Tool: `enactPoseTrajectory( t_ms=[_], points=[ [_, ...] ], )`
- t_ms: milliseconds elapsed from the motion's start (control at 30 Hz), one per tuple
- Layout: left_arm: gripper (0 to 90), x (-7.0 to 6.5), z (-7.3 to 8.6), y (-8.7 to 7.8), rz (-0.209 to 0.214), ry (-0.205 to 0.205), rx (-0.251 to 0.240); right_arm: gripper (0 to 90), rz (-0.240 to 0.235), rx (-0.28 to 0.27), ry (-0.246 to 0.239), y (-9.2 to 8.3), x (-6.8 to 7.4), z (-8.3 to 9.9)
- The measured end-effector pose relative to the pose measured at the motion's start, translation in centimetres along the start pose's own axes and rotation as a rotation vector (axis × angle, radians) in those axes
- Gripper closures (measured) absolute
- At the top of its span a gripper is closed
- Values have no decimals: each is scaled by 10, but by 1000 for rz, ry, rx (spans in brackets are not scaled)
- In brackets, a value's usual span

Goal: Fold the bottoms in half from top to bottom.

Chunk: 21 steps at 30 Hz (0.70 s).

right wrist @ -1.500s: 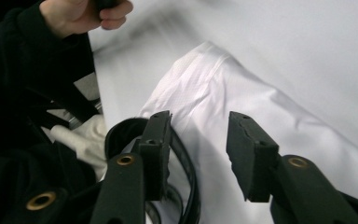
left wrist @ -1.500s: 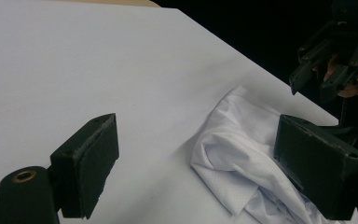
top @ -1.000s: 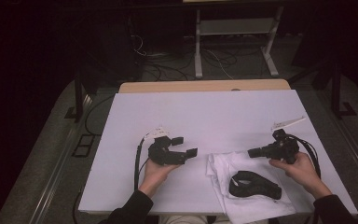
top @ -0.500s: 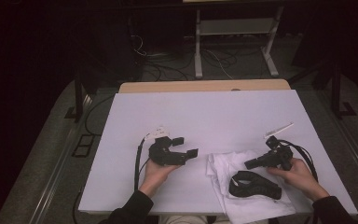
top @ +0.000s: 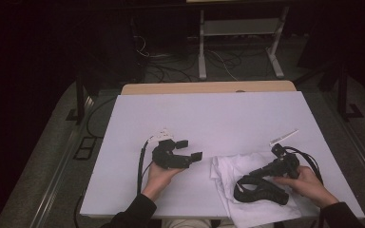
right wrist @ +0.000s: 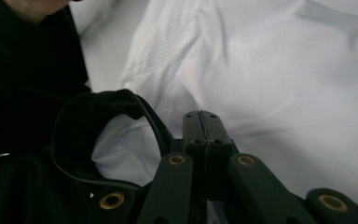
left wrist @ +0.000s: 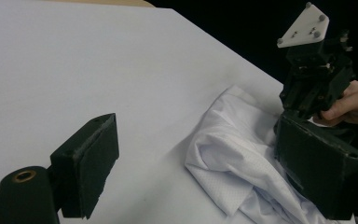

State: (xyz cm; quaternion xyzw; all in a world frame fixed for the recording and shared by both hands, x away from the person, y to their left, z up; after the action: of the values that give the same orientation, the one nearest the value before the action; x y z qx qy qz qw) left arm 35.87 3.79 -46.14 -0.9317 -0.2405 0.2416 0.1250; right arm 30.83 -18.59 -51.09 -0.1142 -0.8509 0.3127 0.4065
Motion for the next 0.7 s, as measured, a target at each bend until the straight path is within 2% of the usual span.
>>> enactPoseTrajectory(
  t_ms=[267,467,700],
  points=[
    [127,0,1,1,2,1,6,887,-56,27,-48,0,20,9],
    [127,-1,2,2,3,-2,8,887,-85,78,-88,3,35,27],
    [127,-2,3,4,6,0,15,887,-101,139,-117,6,45,47]
  ],
)
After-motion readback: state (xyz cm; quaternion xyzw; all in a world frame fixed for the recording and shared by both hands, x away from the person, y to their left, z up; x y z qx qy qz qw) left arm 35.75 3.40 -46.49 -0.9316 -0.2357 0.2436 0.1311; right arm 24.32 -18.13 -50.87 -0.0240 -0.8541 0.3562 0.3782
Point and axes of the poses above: each handheld gripper's, and its own axes: y roughly forward along the jaws, z roughly out of its underside, x roughly to its left, the point moved 10 cm from there along y, roughly forward along the jaws, and after that the axes turned 1 degree about z, right-handed, at the moved point
